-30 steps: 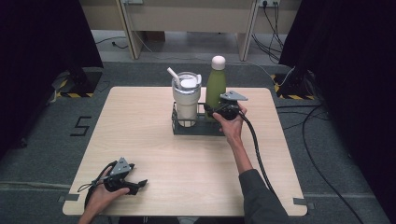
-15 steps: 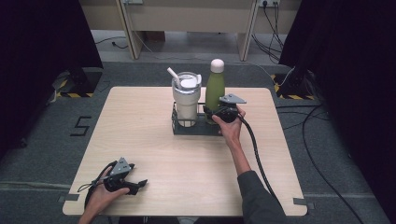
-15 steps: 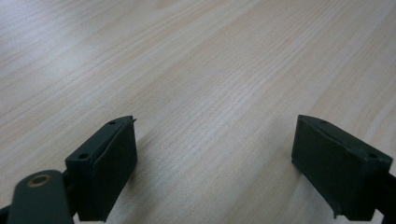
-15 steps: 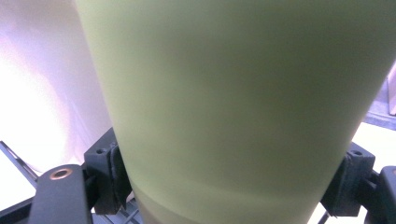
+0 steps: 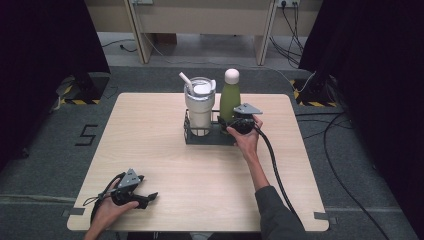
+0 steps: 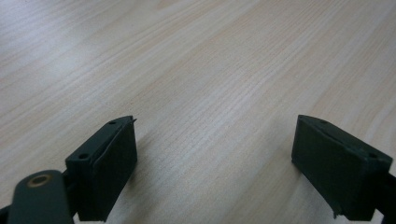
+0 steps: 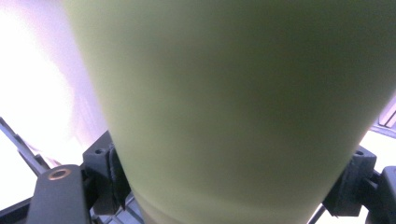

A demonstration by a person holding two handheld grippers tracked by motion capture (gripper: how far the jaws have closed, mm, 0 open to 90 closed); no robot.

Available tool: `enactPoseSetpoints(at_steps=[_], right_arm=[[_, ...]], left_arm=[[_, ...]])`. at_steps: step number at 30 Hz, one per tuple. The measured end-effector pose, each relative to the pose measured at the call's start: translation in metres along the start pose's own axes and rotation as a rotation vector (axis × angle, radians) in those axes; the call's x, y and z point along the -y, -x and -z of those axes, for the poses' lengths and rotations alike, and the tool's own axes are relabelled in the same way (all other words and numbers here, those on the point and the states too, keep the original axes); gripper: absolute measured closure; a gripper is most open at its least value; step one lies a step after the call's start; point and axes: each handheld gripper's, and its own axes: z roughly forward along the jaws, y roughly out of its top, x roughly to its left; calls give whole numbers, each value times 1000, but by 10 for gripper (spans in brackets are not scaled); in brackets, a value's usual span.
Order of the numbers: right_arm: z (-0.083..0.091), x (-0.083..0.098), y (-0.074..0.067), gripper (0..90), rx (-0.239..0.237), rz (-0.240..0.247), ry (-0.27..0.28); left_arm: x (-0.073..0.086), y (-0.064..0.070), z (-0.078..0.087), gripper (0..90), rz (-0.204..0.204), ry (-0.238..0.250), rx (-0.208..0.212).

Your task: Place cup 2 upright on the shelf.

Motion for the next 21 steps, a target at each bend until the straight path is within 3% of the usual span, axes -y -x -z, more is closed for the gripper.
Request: enactPoseSetpoints(at_steps=[9, 21], right_arm=[[5, -1, -1, 164, 3, 15, -14], [26, -1, -1, 150, 12, -24, -3]], left_arm=[[0, 0, 0, 135, 0, 1, 1], [0, 0, 0, 135, 0, 2, 1]])
